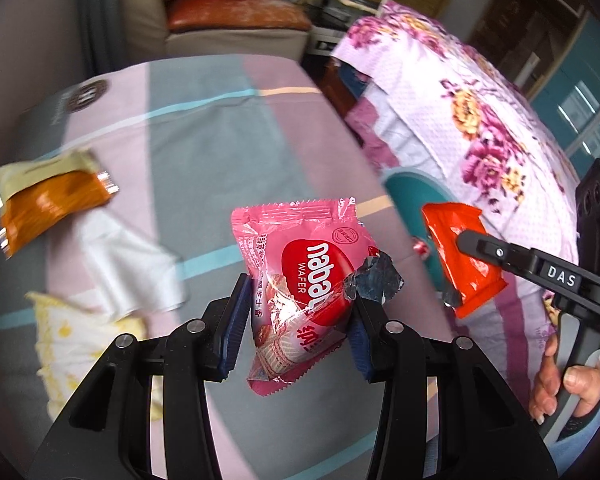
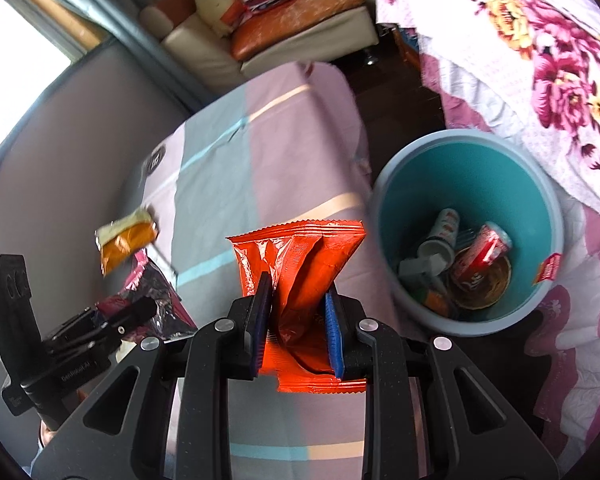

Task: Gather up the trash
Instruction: 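Carry the pink wafer pack and orange snack bag over the teal bucket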

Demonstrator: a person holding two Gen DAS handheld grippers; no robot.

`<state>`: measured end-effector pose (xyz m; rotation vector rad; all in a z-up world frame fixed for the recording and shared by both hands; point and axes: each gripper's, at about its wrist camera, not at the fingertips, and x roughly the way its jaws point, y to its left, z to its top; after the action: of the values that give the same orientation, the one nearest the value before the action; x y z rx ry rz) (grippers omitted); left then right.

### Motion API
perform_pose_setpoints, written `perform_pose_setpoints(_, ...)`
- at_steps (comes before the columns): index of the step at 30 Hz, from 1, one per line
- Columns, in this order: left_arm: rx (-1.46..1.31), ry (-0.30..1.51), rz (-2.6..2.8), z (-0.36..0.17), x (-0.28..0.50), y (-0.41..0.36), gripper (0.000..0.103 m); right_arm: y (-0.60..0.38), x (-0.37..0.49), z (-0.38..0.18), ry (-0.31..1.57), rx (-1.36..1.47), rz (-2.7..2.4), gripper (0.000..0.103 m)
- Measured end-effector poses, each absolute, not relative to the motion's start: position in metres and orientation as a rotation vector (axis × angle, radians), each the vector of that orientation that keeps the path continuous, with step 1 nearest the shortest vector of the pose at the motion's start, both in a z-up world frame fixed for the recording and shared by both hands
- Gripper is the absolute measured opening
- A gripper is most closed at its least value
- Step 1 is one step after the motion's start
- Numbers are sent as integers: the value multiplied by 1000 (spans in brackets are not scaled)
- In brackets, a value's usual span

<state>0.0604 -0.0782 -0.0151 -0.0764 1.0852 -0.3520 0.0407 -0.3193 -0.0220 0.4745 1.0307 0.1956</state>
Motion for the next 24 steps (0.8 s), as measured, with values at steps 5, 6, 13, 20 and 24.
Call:
perform_pose_setpoints(5,-4,1080,-423,-11,71,-125,46,-367,37,-16,974,531,115,23)
perform_pose_setpoints(6,8,1080,-438,-11,73,-133,46,-373,36,-15,967,537,102,23)
perform_pose_setpoints(13,80,1088,-534,-17,88,-200,46,-424,33,-14,929,575,16,23)
perform_pose_setpoints(20,120,1128,-580,-33,106,-245,46,-456,37,-23,936,598,-28,23)
perform_pose_setpoints(24,127,1136,-597,-39,115,-261,46,-464,40,-29,945,607,-45,23)
